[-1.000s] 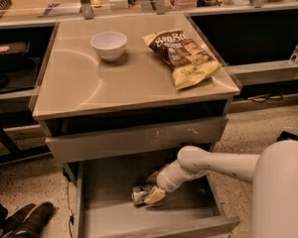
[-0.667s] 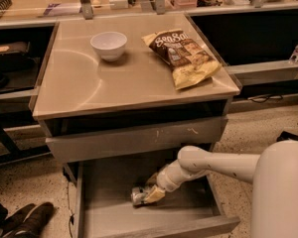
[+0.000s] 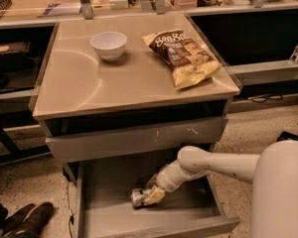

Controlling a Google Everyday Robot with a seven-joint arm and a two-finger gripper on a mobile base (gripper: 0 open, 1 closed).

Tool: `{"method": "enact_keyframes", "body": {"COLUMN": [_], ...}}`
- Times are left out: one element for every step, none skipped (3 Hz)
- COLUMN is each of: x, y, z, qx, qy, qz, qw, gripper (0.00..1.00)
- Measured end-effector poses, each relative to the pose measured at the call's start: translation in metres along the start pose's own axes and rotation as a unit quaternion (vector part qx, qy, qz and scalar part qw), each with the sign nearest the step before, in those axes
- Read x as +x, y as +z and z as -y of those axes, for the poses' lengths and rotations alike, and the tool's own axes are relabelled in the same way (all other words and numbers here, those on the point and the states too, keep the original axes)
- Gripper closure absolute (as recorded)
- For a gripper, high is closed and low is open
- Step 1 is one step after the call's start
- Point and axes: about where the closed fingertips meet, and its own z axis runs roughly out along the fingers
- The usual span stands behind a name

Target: Pick 7up can from middle drawer and place on counter

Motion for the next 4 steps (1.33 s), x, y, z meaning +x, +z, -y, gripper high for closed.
{"method": "enact_keyframes", "body": {"x": [-0.010, -0.030, -0.048, -0.076], "y": [-0.018, -0.053, -0.087, -0.125], "z": [-0.014, -0.036, -0.066, -0.084], "qx": [0.025, 0.078, 0.104, 0.124], "qy": [0.006, 0.019, 0.044, 0.061], "qz": [-0.003, -0.019, -0.042, -0.063], "qw": [0.9997, 0.9966, 0.9927, 0.9883], "gripper": [1.00, 1.00, 1.00, 1.00]}}
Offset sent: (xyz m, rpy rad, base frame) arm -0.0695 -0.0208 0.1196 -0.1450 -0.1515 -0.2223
